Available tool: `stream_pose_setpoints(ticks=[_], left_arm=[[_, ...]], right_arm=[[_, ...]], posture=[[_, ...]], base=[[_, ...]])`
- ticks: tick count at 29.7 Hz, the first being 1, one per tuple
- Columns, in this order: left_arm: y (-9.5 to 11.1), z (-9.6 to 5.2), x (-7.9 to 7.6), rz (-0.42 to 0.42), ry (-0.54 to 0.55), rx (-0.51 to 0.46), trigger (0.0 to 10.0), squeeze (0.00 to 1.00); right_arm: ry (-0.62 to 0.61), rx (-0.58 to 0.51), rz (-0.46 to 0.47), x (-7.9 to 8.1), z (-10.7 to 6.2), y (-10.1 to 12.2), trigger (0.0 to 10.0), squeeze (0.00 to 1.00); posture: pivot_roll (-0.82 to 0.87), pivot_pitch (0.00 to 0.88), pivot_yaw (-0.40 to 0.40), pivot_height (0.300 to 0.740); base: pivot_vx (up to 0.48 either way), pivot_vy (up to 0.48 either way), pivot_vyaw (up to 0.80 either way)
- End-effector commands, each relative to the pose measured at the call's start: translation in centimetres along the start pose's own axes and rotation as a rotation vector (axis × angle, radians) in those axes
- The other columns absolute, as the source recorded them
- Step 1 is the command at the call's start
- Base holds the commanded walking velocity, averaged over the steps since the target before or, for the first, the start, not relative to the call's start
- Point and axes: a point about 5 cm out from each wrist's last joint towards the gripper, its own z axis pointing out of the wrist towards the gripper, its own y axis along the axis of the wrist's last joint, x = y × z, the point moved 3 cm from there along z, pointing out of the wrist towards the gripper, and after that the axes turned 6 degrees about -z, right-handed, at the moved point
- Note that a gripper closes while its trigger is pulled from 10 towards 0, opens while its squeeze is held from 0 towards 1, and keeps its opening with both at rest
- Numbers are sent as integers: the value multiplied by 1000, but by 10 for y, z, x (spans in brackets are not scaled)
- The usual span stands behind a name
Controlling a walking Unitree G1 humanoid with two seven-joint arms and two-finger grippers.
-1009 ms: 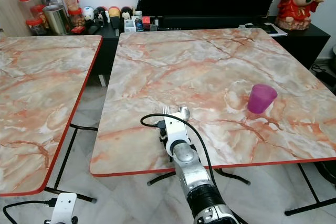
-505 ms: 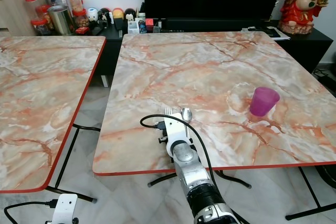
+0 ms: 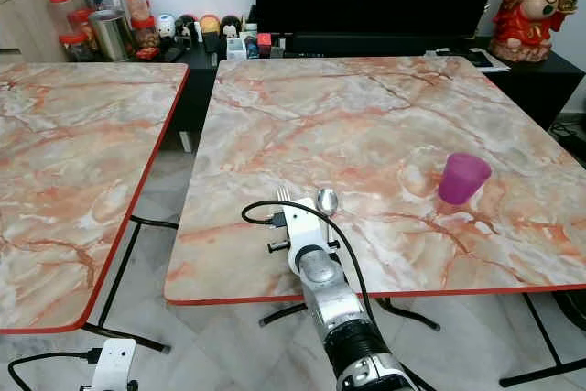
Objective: Setting the table
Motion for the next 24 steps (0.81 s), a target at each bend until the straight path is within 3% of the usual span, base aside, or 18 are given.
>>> stream_pose_setpoints(ticks=[1,6,10,11,12,13,24], left_arm=[[-1,0,-2,-13,-10,6,10000,0],[0,0,-2,-15,-10,3,10000,0],[0,0,-1,-11,-7,-1,10000,0],[1,0,-1,-11,-6,-6,10000,0],[1,0,-1,-11,-6,-6,10000,0],[1,0,-1,-10,-5,-7,10000,0],[-5,-1,-2,-12,0,16,10000,0]], right_arm=[[-16,95,2,-5,-1,-23,0,0],[-21,82,8,-6,0,-21,0,0],[1,-29,55,-3,0,-2,0,0],[5,-124,90,-2,-1,13,0,0],[5,-124,90,-2,-1,13,0,0],[9,-205,108,-2,-4,28,10000,0],[9,-441,141,-5,-15,65,10000,0]], posture=[[-46,11,-23,736],[-44,10,-22,736],[-45,8,-19,736],[-47,8,-18,736],[-47,8,-18,736],[-50,9,-17,736],[-49,11,-22,736]], base=[[0,0,0],[0,0,0],[0,0,0],[0,0,0],[0,0,0],[0,0,0],[0,0,0]])
